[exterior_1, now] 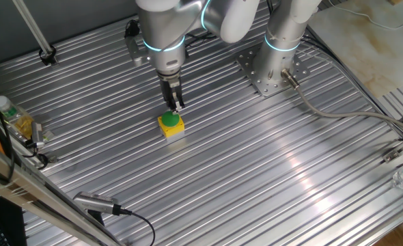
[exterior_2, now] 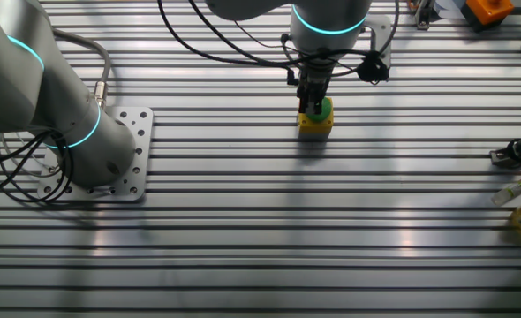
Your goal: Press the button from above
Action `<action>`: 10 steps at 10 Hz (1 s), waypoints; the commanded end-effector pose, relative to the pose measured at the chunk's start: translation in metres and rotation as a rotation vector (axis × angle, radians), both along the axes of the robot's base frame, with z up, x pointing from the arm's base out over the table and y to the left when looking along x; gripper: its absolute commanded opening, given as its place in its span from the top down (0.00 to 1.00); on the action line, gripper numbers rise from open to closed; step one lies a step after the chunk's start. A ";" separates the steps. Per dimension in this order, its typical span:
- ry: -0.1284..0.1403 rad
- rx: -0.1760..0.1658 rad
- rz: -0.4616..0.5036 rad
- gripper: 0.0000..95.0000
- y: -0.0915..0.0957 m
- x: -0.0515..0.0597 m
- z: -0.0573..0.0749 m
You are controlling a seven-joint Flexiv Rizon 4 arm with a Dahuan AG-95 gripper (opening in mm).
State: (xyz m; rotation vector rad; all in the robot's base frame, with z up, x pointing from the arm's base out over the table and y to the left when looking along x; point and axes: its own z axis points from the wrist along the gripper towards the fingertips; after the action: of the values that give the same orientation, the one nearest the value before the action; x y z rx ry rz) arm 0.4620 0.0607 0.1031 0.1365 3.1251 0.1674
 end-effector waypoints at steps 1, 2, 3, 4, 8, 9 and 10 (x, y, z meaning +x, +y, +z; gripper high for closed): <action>0.004 0.001 -0.014 1.00 0.006 0.005 0.001; 0.001 0.001 -0.016 1.00 0.007 0.006 -0.001; -0.001 0.000 -0.015 1.00 0.007 0.007 -0.003; -0.002 -0.001 -0.012 1.00 0.007 0.007 -0.005; -0.002 0.000 -0.008 1.00 0.007 0.008 -0.009; -0.001 0.000 -0.008 1.00 0.007 0.008 -0.010; -0.002 0.000 -0.008 1.00 0.006 0.008 -0.011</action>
State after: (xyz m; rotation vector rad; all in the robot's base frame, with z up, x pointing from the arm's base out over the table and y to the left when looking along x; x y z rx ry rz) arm 0.4703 0.0672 0.0932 0.1500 3.1215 0.1671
